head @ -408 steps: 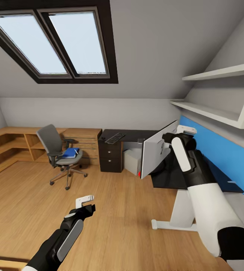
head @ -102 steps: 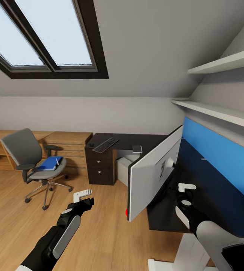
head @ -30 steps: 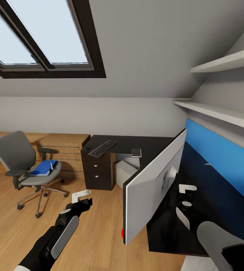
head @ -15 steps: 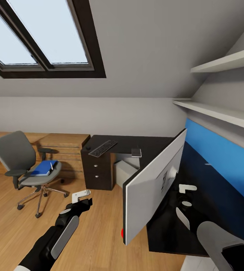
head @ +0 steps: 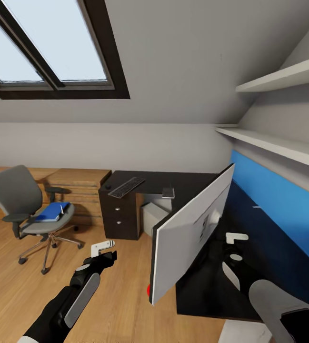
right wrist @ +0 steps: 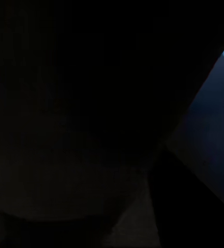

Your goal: In the bedroom, organize the workspace by keeping the computer under the desk, ensuring the monitor is on the desk, placing the keyboard on the desk next to the monitor, placing the mouse on the desk next to the keyboard, moving the folder from the swivel chair onto the desk next to the mouse, stacking the notebook on top of the folder with the pen on top of the notebook, and positioning the swivel chair next to the desk.

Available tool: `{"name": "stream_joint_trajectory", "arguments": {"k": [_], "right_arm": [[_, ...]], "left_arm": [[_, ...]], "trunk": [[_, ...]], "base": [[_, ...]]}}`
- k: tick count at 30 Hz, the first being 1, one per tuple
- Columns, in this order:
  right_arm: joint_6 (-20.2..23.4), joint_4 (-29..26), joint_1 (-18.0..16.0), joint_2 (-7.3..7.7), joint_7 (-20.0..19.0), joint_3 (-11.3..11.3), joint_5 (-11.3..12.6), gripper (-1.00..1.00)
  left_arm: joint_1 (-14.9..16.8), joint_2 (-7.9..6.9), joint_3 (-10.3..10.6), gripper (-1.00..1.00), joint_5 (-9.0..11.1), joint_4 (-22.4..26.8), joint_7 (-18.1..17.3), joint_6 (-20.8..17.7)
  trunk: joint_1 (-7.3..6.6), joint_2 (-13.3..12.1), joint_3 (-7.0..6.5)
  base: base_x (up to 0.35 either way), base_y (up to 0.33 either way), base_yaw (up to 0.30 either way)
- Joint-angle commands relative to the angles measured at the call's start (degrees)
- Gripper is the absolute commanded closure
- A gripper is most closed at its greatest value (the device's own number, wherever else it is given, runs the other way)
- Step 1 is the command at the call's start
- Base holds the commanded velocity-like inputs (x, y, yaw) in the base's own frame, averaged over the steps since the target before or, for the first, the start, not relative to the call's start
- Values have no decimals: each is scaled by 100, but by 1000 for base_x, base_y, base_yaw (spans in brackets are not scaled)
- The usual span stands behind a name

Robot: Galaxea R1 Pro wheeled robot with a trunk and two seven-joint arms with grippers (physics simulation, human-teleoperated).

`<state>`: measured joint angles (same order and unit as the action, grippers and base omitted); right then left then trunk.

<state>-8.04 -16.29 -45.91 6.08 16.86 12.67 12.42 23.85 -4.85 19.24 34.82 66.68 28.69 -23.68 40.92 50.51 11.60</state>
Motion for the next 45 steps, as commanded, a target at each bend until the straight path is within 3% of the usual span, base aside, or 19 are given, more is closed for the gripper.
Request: {"name": "stream_joint_trajectory", "arguments": {"k": [1,28,45], "right_arm": [[-39,37,-2,8,45,86,144,100],[-39,29,-2,8,45,86,138,100],[-55,-19,-1,8,3,136,130,100]], "left_arm": [[6,-7,18,-100,51,12,57,-10],[6,-7,18,-100,53,12,57,-13],[6,-7,18,-100,58,3,57,-14]], "trunk": [[0,6,10],[0,6,10],[0,6,10]], "base": [[-92,-310,0],[-32,-316,0],[0,-37,0]]}}
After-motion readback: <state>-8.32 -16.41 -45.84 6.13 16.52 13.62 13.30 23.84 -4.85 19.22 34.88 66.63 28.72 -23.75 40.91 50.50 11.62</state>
